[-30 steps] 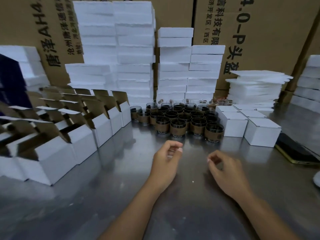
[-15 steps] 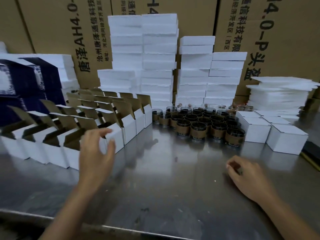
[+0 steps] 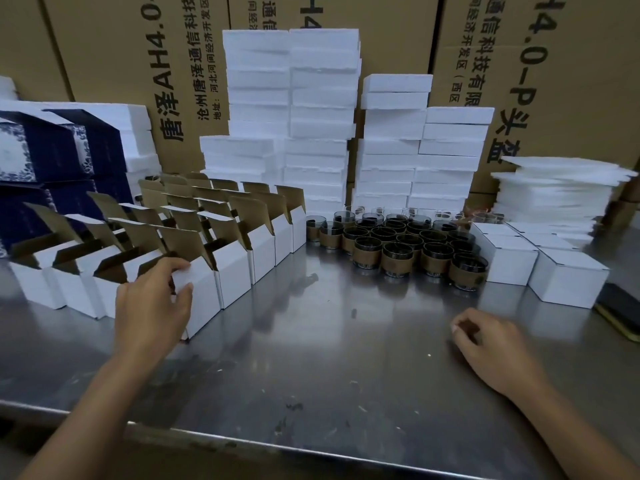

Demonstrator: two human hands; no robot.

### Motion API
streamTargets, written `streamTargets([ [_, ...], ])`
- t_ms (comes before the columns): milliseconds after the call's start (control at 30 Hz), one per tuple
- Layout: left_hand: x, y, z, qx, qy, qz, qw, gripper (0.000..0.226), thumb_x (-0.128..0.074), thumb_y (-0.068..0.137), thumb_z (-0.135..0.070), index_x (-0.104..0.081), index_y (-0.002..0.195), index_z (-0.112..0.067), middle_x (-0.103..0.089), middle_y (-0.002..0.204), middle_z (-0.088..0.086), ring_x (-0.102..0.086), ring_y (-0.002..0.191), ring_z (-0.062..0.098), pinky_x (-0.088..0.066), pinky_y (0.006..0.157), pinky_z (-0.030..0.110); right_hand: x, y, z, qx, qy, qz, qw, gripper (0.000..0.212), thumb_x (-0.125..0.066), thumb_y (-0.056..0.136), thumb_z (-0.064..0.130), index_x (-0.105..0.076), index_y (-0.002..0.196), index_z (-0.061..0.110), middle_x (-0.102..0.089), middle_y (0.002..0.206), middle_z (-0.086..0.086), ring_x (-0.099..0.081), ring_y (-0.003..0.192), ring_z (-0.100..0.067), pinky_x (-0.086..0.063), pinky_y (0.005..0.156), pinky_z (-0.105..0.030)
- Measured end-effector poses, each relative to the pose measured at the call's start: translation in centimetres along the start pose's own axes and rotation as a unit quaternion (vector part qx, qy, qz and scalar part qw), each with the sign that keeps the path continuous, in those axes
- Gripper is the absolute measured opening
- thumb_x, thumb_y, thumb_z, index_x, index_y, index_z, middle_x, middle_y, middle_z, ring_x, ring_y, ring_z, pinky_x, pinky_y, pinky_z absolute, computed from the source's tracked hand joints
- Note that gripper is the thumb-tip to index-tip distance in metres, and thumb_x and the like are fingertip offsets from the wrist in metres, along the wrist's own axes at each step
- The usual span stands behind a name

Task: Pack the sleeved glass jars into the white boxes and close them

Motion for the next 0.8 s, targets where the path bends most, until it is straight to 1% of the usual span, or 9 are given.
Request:
streamTargets([
  [133, 1.4, -1.0, -2.0, -0.038, -0.027, -0.017, 0.999, 0.027, -0.069, 0.08, -0.006, -0.062, 0.106, -0.01, -0.067, 0.094, 0.014, -0.061, 0.08, 0.028, -0.05, 0.082, 0.057, -0.1, 0.0, 0.0, 0.001, -0.006, 0.005, 1.0, 0.015, -0.062, 0.085, 0.019, -0.057, 0.074, 0.028, -0.062, 0.073, 0.008, -0.057, 0.069, -0.014, -0.048, 0.064, -0.036],
  [233, 2.3, -2.0, -5.2, -0.091, -0.056, -0.043, 0.993, 0.027, -0.07, 0.079, -0.003, -0.063, 0.104, -0.011, -0.067, 0.095, 0.01, -0.061, 0.079, 0.026, -0.051, 0.078, 0.056, -0.1, -0.1, 0.0, 0.001, -0.005, 0.001, 1.0, 0.014, -0.062, 0.084, 0.019, -0.057, 0.074, 0.028, -0.061, 0.072, 0.009, -0.056, 0.068, -0.014, -0.046, 0.062, -0.033],
  [300, 2.4, -2.5, -8.2, -0.136, -0.093, -0.049, 0.985, 0.025, -0.07, 0.079, -0.003, -0.063, 0.101, -0.012, -0.066, 0.093, 0.005, -0.061, 0.077, 0.023, -0.052, 0.076, 0.051, -0.1, -0.1, 0.0, 0.001, 0.0, 0.001, 1.0, 0.014, -0.062, 0.084, 0.019, -0.058, 0.074, 0.027, -0.061, 0.072, 0.008, -0.056, 0.069, -0.014, -0.045, 0.063, -0.033],
  [400, 0.9, -3.4, -12.9, -0.191, -0.162, -0.023, 0.968, 0.025, -0.071, 0.077, -0.003, -0.064, 0.098, -0.015, -0.065, 0.086, -0.002, -0.059, 0.071, 0.019, -0.052, 0.069, 0.04, -0.1, 0.0, 0.0, -0.001, 0.011, 0.006, 1.0, 0.014, -0.062, 0.084, 0.018, -0.057, 0.074, 0.026, -0.062, 0.074, 0.005, -0.058, 0.072, -0.016, -0.047, 0.068, -0.037],
  [467, -1.5, -4.1, -15.6, -0.193, -0.187, 0.012, 0.963, 0.025, -0.07, 0.079, -0.008, -0.063, 0.099, -0.019, -0.064, 0.087, -0.005, -0.059, 0.075, 0.02, -0.051, 0.067, 0.038, -0.2, 0.1, -0.2, -0.001, 0.012, 0.011, 1.0, 0.013, -0.061, 0.085, 0.019, -0.057, 0.075, 0.026, -0.061, 0.075, 0.005, -0.057, 0.073, -0.015, -0.047, 0.068, -0.036],
  [533, -4.3, -4.9, -18.2, -0.198, -0.19, 0.044, 0.96, 0.023, -0.068, 0.082, -0.013, -0.062, 0.103, -0.021, -0.064, 0.092, -0.006, -0.059, 0.082, 0.021, -0.051, 0.071, 0.038, -0.3, 0.2, -0.4, -0.002, 0.013, 0.018, 1.0, 0.012, -0.06, 0.086, 0.021, -0.056, 0.077, 0.027, -0.061, 0.078, 0.004, -0.056, 0.075, -0.014, -0.046, 0.069, -0.035],
  [600, -7.0, -5.5, -20.6, -0.225, -0.188, 0.061, 0.954, 0.02, -0.066, 0.083, -0.01, -0.064, 0.101, -0.019, -0.066, 0.093, -0.001, -0.06, 0.081, 0.023, -0.051, 0.072, 0.039, -0.4, 0.2, -0.6, -0.002, 0.015, 0.023, 1.0, 0.01, -0.058, 0.087, 0.024, -0.056, 0.079, 0.028, -0.061, 0.081, 0.004, -0.056, 0.076, -0.014, -0.046, 0.07, -0.034],
  [700, -9.7, -5.9, -23.3, -0.241, -0.153, 0.076, 0.955, 0.018, -0.066, 0.08, -0.008, -0.067, 0.096, -0.016, -0.068, 0.088, 0.004, -0.062, 0.075, 0.027, -0.047, 0.064, 0.032, -0.6, 0.5, -0.8, 0.003, 0.02, 0.029, 0.999, 0.008, -0.056, 0.089, 0.025, -0.056, 0.081, 0.027, -0.06, 0.082, 0.005, -0.055, 0.077, -0.011, -0.046, 0.07, -0.032],
  [800, -11.1, -6.3, -24.8, -0.261, -0.12, 0.068, 0.955, 0.024, -0.08, 0.062, -0.002, -0.072, 0.083, -0.013, -0.069, 0.072, 0.004, -0.063, 0.058, 0.027, -0.047, 0.051, 0.026, -0.8, 0.7, -1.0, 0.003, 0.012, 0.026, 1.0, 0.008, -0.055, 0.089, 0.026, -0.054, 0.081, 0.027, -0.059, 0.083, 0.006, -0.054, 0.076, -0.012, -0.044, 0.068, -0.031],
])
Point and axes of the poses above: each hand's wrist, its own y-axis towards the middle knuckle, its own x-axis out of the back of the hand, z = x × y, the point moved 6 cm from there along y, towards the middle knuckle
